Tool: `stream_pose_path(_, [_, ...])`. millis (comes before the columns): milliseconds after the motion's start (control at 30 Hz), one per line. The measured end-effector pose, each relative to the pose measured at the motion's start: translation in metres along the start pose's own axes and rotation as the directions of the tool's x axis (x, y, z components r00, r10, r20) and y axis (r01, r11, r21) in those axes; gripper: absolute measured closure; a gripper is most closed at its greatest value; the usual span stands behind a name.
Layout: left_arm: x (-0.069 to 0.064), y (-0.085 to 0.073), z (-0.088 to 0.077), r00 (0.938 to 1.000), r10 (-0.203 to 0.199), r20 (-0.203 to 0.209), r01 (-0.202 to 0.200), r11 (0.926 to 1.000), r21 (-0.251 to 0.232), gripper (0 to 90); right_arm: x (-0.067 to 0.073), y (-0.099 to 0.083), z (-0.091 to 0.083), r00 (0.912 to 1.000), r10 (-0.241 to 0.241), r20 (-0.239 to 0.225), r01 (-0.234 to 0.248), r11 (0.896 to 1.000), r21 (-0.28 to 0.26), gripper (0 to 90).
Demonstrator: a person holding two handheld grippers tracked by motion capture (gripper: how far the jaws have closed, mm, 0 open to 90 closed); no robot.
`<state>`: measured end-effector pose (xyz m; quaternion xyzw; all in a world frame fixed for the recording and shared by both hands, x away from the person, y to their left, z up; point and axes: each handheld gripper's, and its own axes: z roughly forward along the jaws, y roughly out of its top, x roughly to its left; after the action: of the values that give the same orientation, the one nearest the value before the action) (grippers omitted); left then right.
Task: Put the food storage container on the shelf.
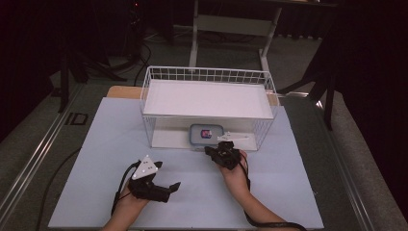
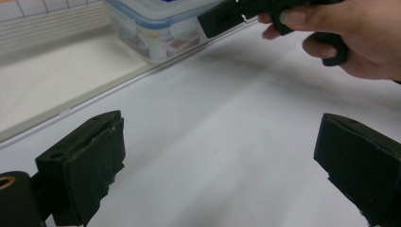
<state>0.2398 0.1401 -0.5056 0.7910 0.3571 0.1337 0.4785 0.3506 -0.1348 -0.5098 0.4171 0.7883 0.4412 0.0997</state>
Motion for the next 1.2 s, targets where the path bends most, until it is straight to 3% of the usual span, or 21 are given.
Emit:
stream_pose_path(267, [0.005, -0.016, -0.018, 0.999, -0.013, -0.043, 0.012, 0.9998, -0.015, 3.8, -0.001, 0.001, 0.006, 1.0, 0.0, -0.001, 0.0, 1.0, 0.0, 90.0])
stream_pose_path(400, [0.011, -0.025, -0.021, 0.9978, -0.023, -0.063, 0.02, 0.999, -0.041, 3.8, -0.003, 0.0, 0.013, 0.9996, 0.01, 0.025, -0.01, 1.0, 0.009, 90.0])
stream_pose_path(467, [0.013, -0.026, -0.021, 0.9979, -0.037, -0.052, 0.034, 0.9982, -0.049, 3.8, -0.005, 0.0, 0.015, 0.9991, 0.017, 0.039, -0.017, 1.0, 0.0, 90.0])
stream_pose_path(833, [0.008, -0.024, -0.014, 0.9996, -0.024, -0.018, 0.023, 0.9989, -0.04, 3.8, -0.024, 0.008, 0.024, 0.993, 0.092, 0.075, -0.09, 0.996, -0.023, 90.0])
stream_pose_path(1067, [0.008, -0.022, -0.015, 0.9997, -0.02, -0.016, 0.019, 0.9987, -0.046, 3.8, -0.028, 0.013, 0.029, 0.992, 0.099, 0.078, -0.097, 0.995, -0.039, 90.0])
stream_pose_path(1200, [0.009, -0.023, -0.014, 0.9997, -0.018, -0.016, 0.017, 0.9989, -0.043, 3.8, -0.028, 0.02, 0.04, 0.9933, 0.084, 0.08, -0.08, 0.996, -0.047, 90.0])
